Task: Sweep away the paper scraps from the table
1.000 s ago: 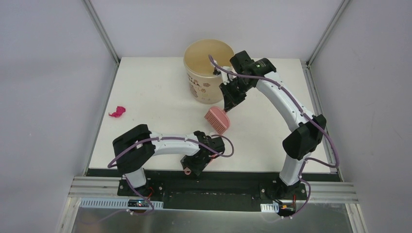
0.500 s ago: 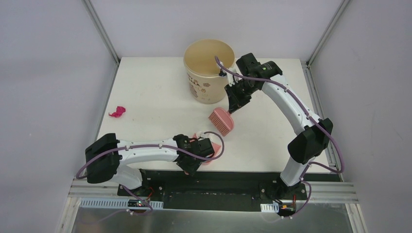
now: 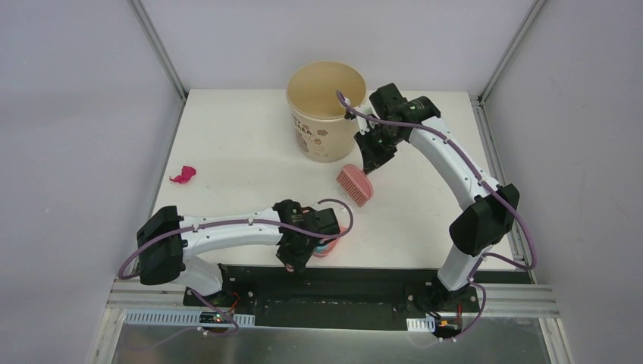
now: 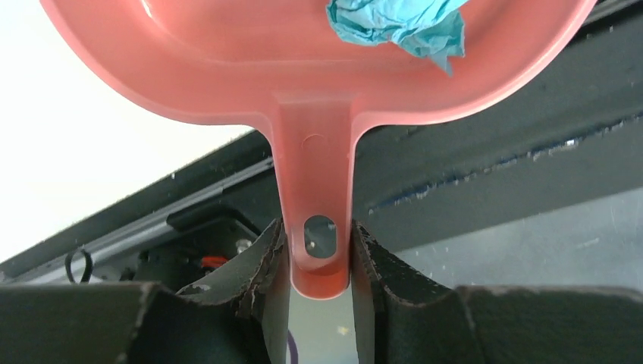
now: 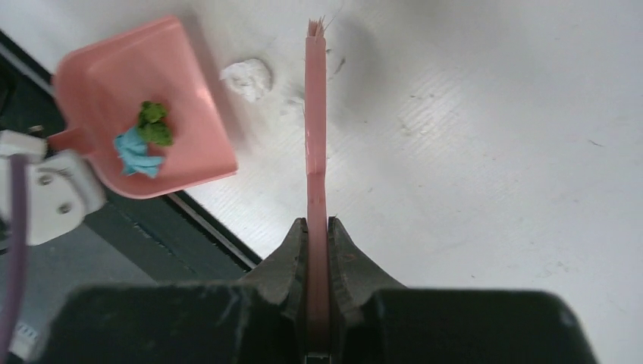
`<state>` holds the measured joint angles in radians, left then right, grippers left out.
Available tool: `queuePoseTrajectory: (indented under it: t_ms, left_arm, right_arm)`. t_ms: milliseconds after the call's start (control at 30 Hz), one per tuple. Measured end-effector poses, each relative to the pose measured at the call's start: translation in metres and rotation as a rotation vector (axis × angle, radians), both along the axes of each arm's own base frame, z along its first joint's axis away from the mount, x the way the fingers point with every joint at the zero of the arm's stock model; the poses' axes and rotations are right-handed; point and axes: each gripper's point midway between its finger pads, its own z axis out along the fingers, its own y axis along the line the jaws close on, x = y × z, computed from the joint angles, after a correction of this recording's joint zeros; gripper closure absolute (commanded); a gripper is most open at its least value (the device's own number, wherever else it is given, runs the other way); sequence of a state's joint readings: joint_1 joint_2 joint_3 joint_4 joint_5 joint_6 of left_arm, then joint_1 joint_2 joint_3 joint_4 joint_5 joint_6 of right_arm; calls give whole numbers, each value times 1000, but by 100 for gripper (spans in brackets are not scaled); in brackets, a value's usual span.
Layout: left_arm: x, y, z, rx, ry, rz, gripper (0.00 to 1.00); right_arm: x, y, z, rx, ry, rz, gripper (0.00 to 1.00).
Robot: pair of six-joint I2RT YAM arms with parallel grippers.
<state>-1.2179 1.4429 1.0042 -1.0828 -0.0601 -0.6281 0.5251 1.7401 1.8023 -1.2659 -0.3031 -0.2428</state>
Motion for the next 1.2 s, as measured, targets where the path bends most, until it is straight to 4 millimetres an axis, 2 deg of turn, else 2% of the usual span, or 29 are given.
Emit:
queuePoseTrajectory:
  t_ms: [133,267,367,533,700,1000,1100,1200]
  left_arm:
    - [-15,10,20,42,76,20,100]
    - [-37,36,33,144,185,29,100]
    - [-52,48,42,192,262,41,100]
    - [-51,49,44,211,315,74,100]
    - [-33,38,28,215,338,88,100]
    - [-2,10,7,177,333,-5,100]
    - [5,3,1,153,314,-39,100]
    - [9,1,-1,140,295,-55,100]
  right_arm:
    - [15,-11,-2,-70,-72,-20,100]
    - [32,-20,-4,-131,-144,-41,100]
    - [43,-23,-8,-164,-180,-48,100]
    - [47,-15,-26,-193,-185,-34,100]
    - [31,10,-48,-203,-139,55,100]
    - [-35,69,-53,-22,86,242,100]
    - [-50,76,-51,21,164,247,100]
    - [-50,74,-46,47,197,218,100]
